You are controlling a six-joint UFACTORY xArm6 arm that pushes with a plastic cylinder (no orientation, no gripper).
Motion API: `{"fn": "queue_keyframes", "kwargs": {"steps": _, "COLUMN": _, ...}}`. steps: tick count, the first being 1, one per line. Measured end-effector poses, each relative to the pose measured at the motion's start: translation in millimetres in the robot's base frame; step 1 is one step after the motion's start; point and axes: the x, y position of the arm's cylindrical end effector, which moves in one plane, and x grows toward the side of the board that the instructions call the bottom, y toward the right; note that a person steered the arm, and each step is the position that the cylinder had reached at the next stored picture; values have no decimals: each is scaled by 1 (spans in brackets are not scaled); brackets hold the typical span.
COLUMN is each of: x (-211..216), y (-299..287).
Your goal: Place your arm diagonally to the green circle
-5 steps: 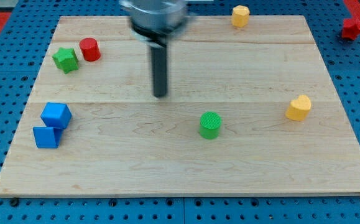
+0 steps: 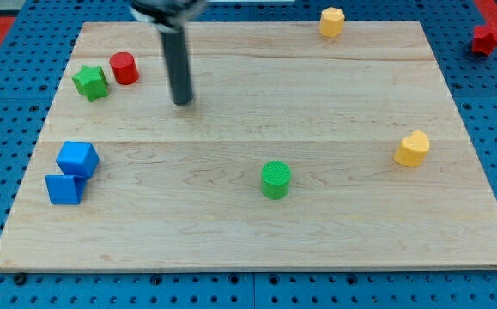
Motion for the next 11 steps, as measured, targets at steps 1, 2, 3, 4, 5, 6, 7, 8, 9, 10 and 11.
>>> {"fn": "queue_keyframes", "kwargs": {"steps": 1, "x": 71, "y": 50}}
{"fn": "queue_keyframes", "kwargs": {"steps": 2, "x": 120, "y": 46}}
{"fn": "queue_keyframes", "kwargs": {"steps": 3, "x": 100, "y": -1}}
{"fn": "queue_keyframes", "kwargs": {"steps": 4, "x": 238, "y": -14}}
{"fn": "queue_keyframes", "kwargs": {"steps": 5, "x": 212, "y": 65}}
{"fn": "queue_keyframes", "kwargs": {"steps": 6, "x": 80, "y": 104}}
{"fn": "queue_keyframes", "kwargs": {"steps": 7, "x": -4, "y": -13}}
{"fn": "queue_keyframes", "kwargs": {"steps": 8, "x": 26, "y": 27}}
{"fn": "queue_keyframes", "kwargs": {"steps": 9, "x": -93, "y": 44}}
{"fn": "queue_keyframes", "kwargs": {"steps": 10, "x": -108, "y": 119}}
{"fn": "queue_keyframes", "kwargs": {"steps": 11, "x": 4, "y": 221}}
